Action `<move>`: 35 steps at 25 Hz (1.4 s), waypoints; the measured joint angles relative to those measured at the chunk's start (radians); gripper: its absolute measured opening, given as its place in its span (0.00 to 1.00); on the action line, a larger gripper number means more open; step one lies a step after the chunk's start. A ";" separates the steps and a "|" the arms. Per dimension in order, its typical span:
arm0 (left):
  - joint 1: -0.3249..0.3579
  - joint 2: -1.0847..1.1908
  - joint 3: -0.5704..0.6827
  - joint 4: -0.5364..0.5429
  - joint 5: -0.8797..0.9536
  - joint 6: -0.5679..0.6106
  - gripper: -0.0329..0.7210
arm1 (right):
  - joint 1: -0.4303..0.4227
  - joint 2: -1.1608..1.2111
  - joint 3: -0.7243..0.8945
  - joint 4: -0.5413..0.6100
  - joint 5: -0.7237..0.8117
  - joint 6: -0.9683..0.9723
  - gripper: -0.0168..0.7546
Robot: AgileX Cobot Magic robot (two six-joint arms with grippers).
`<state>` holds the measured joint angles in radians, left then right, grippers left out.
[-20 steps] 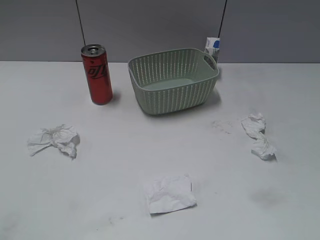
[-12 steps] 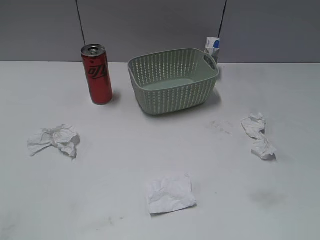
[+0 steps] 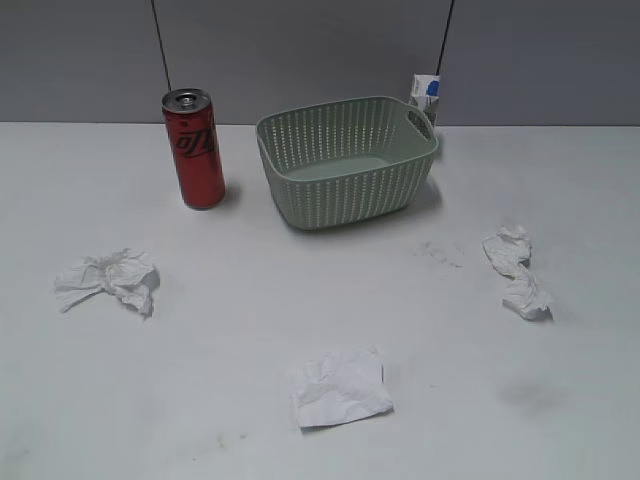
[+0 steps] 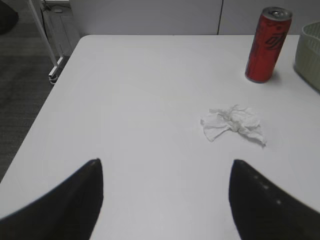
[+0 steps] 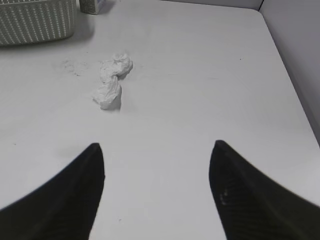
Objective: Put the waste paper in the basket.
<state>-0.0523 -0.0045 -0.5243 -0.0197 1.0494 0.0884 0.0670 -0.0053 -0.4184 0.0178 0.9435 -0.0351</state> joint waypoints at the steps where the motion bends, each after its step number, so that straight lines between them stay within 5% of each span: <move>1: 0.000 0.000 -0.010 0.000 -0.008 0.000 0.83 | 0.000 0.000 0.000 0.000 0.000 0.000 0.67; 7: 0.000 0.011 -0.072 -0.030 -0.139 0.000 0.83 | 0.000 0.000 0.000 0.000 0.000 0.000 0.67; 18: 0.000 0.522 -0.108 -0.393 -0.417 0.185 0.83 | 0.000 0.000 0.000 0.000 0.000 0.000 0.67; 35: -0.020 1.429 -0.478 -0.488 -0.373 0.269 0.83 | 0.000 0.000 0.000 0.000 0.000 0.000 0.67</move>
<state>-0.0727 1.4240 -1.0025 -0.5080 0.6761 0.3577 0.0670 -0.0053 -0.4184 0.0178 0.9435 -0.0351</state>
